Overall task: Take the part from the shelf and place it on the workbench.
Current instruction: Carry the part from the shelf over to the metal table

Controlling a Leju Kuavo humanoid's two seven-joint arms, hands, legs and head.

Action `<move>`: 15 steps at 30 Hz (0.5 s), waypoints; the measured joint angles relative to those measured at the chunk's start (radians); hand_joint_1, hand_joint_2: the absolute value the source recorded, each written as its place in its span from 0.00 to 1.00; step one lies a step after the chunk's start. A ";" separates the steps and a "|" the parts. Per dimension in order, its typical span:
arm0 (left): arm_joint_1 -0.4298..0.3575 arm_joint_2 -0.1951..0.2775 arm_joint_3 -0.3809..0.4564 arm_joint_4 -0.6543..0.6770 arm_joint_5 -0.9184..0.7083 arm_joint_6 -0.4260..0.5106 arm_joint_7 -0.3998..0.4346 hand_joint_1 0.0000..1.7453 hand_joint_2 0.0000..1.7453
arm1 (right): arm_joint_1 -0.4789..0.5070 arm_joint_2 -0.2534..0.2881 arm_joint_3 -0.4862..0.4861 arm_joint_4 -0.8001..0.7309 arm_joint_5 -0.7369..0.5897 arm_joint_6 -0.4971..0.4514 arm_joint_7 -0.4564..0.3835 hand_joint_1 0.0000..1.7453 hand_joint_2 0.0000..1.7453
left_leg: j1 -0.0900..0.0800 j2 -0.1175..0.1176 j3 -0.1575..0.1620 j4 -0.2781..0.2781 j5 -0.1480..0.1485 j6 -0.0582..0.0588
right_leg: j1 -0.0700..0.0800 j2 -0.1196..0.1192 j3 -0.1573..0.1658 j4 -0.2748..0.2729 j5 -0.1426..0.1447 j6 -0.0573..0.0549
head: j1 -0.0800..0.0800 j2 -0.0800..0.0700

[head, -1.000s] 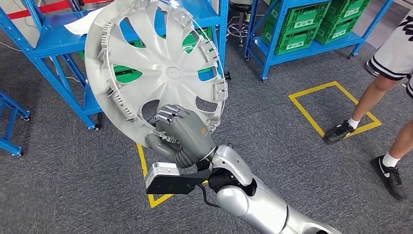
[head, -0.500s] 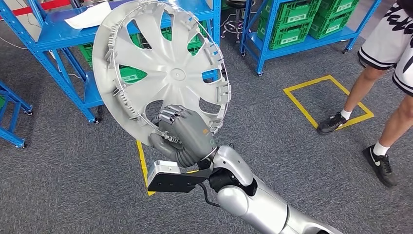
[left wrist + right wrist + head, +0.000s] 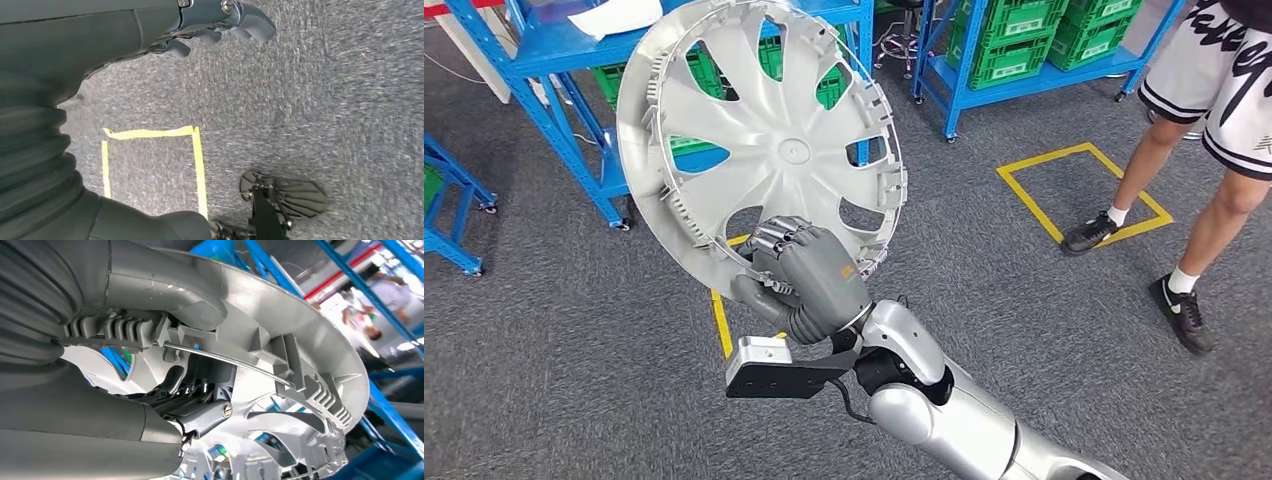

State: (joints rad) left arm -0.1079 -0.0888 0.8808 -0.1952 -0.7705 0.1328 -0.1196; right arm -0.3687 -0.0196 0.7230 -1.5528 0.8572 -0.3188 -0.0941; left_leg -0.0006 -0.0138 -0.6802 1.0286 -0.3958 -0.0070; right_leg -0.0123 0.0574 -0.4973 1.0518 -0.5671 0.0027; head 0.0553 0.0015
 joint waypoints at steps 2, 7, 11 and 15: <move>0.000 0.001 -0.004 0.000 -0.006 0.000 0.001 0.00 1.00 | 0.003 -0.004 0.000 0.000 0.010 -0.007 -0.001 1.00 1.00 | 0.002 -0.014 -0.006 -0.002 0.019 -0.013 | 0.003 -0.014 0.015 -0.036 -0.016 -0.014 | 0.000 0.000; 0.005 0.001 -0.010 0.002 -0.010 0.002 0.006 0.00 1.00 | 0.007 -0.011 0.001 0.000 0.019 -0.012 -0.001 1.00 1.00 | 0.011 0.003 -0.071 0.170 -0.118 -0.042 | -0.001 -0.066 -0.017 -0.039 0.023 -0.041 | -0.011 0.000; 0.007 0.001 -0.011 0.002 -0.010 0.002 0.007 0.00 1.00 | 0.019 -0.018 0.001 0.000 0.020 -0.014 0.000 1.00 1.00 | 0.016 0.016 -0.033 0.221 -0.121 -0.049 | -0.001 -0.107 -0.045 -0.038 0.043 -0.036 | -0.012 0.000; 0.004 0.001 -0.011 0.002 -0.010 0.004 0.006 0.00 1.00 | 0.021 -0.020 0.002 0.000 0.026 -0.019 -0.001 1.00 1.00 | 0.003 0.076 0.122 -0.007 -0.089 -0.026 | 0.004 -0.143 -0.045 -0.037 0.051 -0.020 | -0.010 0.000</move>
State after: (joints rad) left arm -0.1042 -0.0875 0.8698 -0.1937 -0.7801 0.1364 -0.1138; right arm -0.3480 -0.0401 0.7245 -1.5532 0.8829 -0.3377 -0.0952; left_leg 0.0025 0.0620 -0.5581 1.0216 -0.4847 -0.0334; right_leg -0.0079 -0.0856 -0.5423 1.0150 -0.5160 -0.0174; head 0.0452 0.0015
